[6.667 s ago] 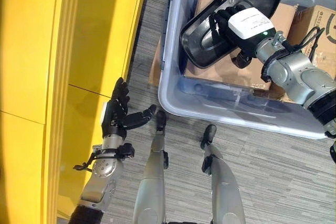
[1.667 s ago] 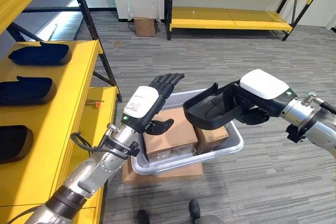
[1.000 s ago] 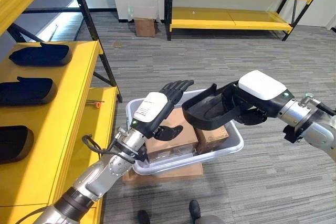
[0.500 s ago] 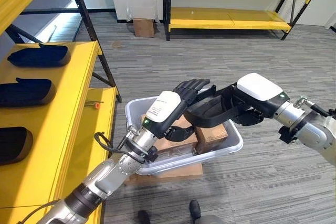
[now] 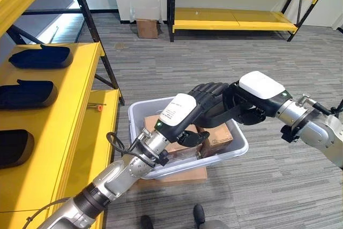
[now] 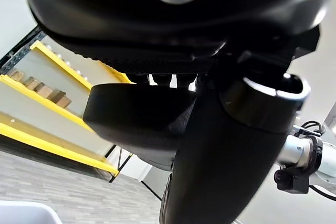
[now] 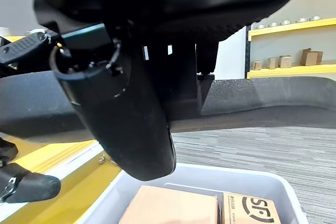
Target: Move parts from the plastic box to the shelf.
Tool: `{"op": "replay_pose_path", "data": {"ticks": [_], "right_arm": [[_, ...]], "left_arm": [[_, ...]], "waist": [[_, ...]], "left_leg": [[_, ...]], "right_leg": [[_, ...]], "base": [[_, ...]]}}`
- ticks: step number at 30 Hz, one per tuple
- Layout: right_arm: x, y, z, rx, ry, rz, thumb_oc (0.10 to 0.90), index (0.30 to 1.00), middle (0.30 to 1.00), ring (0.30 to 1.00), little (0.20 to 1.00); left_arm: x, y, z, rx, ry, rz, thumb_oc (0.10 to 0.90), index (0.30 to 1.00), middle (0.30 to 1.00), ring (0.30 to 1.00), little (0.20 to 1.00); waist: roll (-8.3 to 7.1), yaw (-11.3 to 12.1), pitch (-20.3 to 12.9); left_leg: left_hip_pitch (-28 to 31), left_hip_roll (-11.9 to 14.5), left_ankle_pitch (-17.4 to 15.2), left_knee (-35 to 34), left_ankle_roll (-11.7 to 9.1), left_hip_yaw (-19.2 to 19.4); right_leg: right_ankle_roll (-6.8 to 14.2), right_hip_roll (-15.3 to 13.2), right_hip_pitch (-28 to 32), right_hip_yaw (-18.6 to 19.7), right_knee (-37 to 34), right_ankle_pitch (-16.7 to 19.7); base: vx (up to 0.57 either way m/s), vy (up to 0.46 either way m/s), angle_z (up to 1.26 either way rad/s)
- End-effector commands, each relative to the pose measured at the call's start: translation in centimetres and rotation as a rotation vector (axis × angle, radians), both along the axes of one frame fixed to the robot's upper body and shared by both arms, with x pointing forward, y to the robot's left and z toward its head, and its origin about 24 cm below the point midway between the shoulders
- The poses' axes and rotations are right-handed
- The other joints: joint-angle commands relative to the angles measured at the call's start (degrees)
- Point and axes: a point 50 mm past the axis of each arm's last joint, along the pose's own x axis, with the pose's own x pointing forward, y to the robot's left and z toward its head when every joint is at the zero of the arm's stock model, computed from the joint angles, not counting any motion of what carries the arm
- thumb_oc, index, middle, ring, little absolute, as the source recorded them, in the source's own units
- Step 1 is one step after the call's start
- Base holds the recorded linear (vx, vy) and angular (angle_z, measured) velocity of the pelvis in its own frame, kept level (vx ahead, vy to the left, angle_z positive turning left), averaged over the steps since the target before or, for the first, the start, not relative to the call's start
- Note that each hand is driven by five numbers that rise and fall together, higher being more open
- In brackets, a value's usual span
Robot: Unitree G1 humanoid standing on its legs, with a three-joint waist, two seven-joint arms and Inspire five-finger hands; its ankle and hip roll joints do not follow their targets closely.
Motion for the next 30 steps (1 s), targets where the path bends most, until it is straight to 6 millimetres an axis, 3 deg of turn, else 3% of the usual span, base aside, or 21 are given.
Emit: {"op": "replay_pose_path", "data": {"ticks": [1, 27, 28, 29, 30], "right_arm": [[0.6, 1.5, 6.2, 0.132, -0.263, 0.069, 0.4, 0.3, 0.3, 0.3, 0.3], [-0.1, 1.4, 6.5, 0.168, -0.292, 0.078, 0.4, 0.3, 0.3, 0.3, 0.3], [-0.1, 1.2, 6.5, 0.175, -0.29, 0.072, 0.447, 0.366, 0.366, 0.366, 0.366], [-0.2, 1.1, 6.4, 0.184, -0.286, 0.067, 0.624, 0.613, 0.613, 0.613, 0.613], [-0.2, 0.9, 6.1, 0.217, -0.274, 0.058, 0.9, 1.0, 1.0, 1.0, 1.0]], "left_arm": [[0.0, -1.6, 3.6, -0.116, -0.134, -0.105, 0.4, 0.3, 0.3, 0.3, 0.3], [0.8, -0.5, 2.9, -0.123, -0.109, -0.025, 0.4, 0.3, 0.3, 0.3, 0.3], [0.8, -0.5, 2.9, -0.124, -0.107, -0.021, 0.4, 0.3, 0.3, 0.3, 0.3], [0.8, -0.4, 2.8, -0.125, -0.106, -0.017, 0.4, 0.3, 0.3, 0.3, 0.3], [0.8, -0.3, 2.8, -0.128, -0.106, -0.012, 0.4, 0.3, 0.3, 0.3, 0.3]], "waist": [[-1.76, 0.9, -5.5], [-1.69, 0.7, -5.3], [-1.69, 0.7, -5.3], [-1.62, 0.5, -5.3], [-1.48, 0.3, -5.3]], "left_leg": [[4.7, 4.3, -6.6, -0.4, -2.1, -1.4], [4.6, 4.4, -6.7, -0.4, -2.0, -1.2], [4.7, 4.4, -6.6, -0.4, -2.0, -1.2], [4.7, 4.4, -6.6, -0.4, -2.0, -1.1], [4.8, 4.4, -6.7, -0.4, -2.0, -1.1]], "right_leg": [[3.5, -2.1, 3.3, 2.2, -0.1, -4.6], [3.4, -2.0, 3.0, 2.5, -0.1, -4.7], [3.4, -2.0, 3.0, 2.6, -0.1, -4.7], [3.4, -2.0, 3.0, 2.6, -0.1, -4.6], [3.4, -2.0, 3.0, 2.7, -0.1, -4.6]], "base": [[0.0, 0.0, 0.0], [0.0, 0.0, 0.0], [0.0, 0.0, 0.0], [0.0, 0.0, 0.0], [0.0, 0.0, 0.0]]}}
